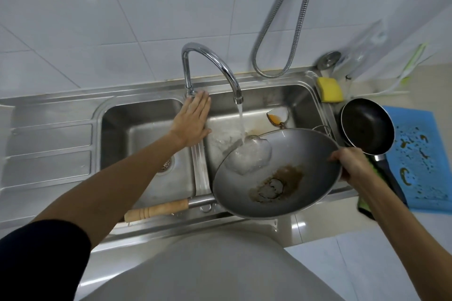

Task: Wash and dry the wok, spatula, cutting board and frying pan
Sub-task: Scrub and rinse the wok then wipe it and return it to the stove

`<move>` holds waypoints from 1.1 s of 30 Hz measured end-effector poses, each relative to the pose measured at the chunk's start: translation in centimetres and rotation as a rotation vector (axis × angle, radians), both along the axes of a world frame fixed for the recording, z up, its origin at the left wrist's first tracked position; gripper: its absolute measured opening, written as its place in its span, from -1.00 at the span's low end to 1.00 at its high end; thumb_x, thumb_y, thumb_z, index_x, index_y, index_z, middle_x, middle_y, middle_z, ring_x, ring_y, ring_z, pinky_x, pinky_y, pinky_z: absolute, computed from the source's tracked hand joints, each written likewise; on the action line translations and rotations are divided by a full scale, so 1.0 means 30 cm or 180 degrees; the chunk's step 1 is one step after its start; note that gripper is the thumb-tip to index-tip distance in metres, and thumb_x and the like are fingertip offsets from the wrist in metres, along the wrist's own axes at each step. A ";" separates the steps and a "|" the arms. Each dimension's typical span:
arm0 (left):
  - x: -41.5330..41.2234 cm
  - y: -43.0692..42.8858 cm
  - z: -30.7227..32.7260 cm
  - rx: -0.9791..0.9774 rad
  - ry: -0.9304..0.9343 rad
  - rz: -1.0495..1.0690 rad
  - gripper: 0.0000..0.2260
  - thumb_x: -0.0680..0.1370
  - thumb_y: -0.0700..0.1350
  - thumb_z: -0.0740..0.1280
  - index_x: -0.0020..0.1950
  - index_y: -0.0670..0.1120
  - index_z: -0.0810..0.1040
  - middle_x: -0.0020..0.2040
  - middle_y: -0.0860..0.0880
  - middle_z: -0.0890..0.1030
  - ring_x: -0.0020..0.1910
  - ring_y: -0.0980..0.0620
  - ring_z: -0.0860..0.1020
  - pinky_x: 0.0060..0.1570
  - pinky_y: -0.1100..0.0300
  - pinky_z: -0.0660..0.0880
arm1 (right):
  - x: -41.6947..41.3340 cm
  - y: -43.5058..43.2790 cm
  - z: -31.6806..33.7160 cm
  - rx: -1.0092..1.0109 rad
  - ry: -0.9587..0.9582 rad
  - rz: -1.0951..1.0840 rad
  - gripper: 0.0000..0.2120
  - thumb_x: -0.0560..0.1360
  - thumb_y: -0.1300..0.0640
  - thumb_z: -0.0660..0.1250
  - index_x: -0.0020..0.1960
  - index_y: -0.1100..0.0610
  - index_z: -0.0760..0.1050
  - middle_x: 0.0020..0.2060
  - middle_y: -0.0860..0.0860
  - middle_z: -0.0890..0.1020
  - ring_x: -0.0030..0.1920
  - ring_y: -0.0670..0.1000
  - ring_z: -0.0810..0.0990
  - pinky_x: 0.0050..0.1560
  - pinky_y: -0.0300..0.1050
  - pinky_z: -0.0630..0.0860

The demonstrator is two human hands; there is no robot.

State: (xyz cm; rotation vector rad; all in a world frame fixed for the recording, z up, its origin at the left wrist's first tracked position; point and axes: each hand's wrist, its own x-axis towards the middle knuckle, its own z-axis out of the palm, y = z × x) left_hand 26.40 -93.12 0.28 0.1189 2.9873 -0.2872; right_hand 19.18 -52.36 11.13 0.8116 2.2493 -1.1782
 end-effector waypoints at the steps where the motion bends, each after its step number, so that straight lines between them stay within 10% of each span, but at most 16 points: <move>1: -0.007 -0.011 -0.004 -0.0008 0.0037 -0.0048 -0.17 0.63 0.31 0.00 0.61 -0.27 -0.20 0.62 -0.28 -0.17 0.60 -0.24 -0.21 0.57 -0.17 -0.09 | -0.005 0.003 0.005 0.0036 -0.0035 0.0068 -0.88 0.41 0.46 0.26 -0.23 0.28 0.48 -0.65 0.07 0.51 -0.68 0.03 0.51 -0.67 -0.15 0.43; 14: -0.177 -0.044 0.082 0.0263 -0.0135 -0.0167 -0.27 0.66 0.27 -0.04 0.63 -0.14 -0.24 0.61 -0.28 -0.21 0.58 -0.30 -0.26 0.55 -0.23 -0.13 | -0.121 0.006 0.064 0.0262 -0.0399 0.0732 -0.91 0.45 0.44 0.25 -0.11 0.36 0.53 -0.57 0.17 0.56 -0.57 0.17 0.60 -0.54 -0.02 0.57; 19: -0.041 0.037 0.098 0.0959 -0.0056 0.0261 -0.39 0.67 0.21 0.05 0.59 -0.15 0.18 0.59 -0.24 0.18 0.60 -0.27 0.04 0.52 -0.29 0.05 | -0.142 -0.018 0.079 0.0187 -0.0529 0.0847 -0.91 0.47 0.46 0.21 -0.11 0.43 0.49 -0.50 0.25 0.57 -0.55 0.22 0.61 -0.54 0.03 0.57; 22: 0.204 0.138 0.035 0.2107 -0.1165 0.0599 -0.55 0.65 0.24 0.13 0.17 -0.10 0.55 0.16 -0.12 0.58 0.19 -0.15 0.56 0.21 -0.09 0.50 | -0.143 -0.022 0.090 0.0208 -0.0591 0.0940 -0.89 0.47 0.49 0.18 -0.10 0.45 0.48 -0.38 0.27 0.55 -0.55 0.22 0.61 -0.54 0.05 0.57; 26: 0.378 0.198 0.034 0.3033 -0.2771 0.1905 -0.19 0.47 0.56 -0.01 -0.03 -0.15 0.62 -0.17 0.02 0.72 -0.17 -0.07 0.71 0.00 0.08 0.58 | -0.146 -0.016 0.105 0.0300 -0.0700 0.1134 -0.90 0.47 0.49 0.16 -0.08 0.46 0.45 -0.36 0.27 0.50 -0.56 0.24 0.60 -0.55 0.04 0.57; 33: 0.411 0.275 0.134 0.3096 -0.3668 0.2191 -0.39 0.55 0.39 0.09 -0.27 -0.11 0.56 -0.48 -0.03 0.43 -0.62 0.03 0.31 -0.53 0.33 0.24 | -0.139 -0.003 0.131 0.0289 -0.0680 0.1288 -0.92 0.50 0.44 0.18 -0.04 0.39 0.42 -0.56 0.23 0.54 -0.53 0.28 0.62 -0.55 0.04 0.58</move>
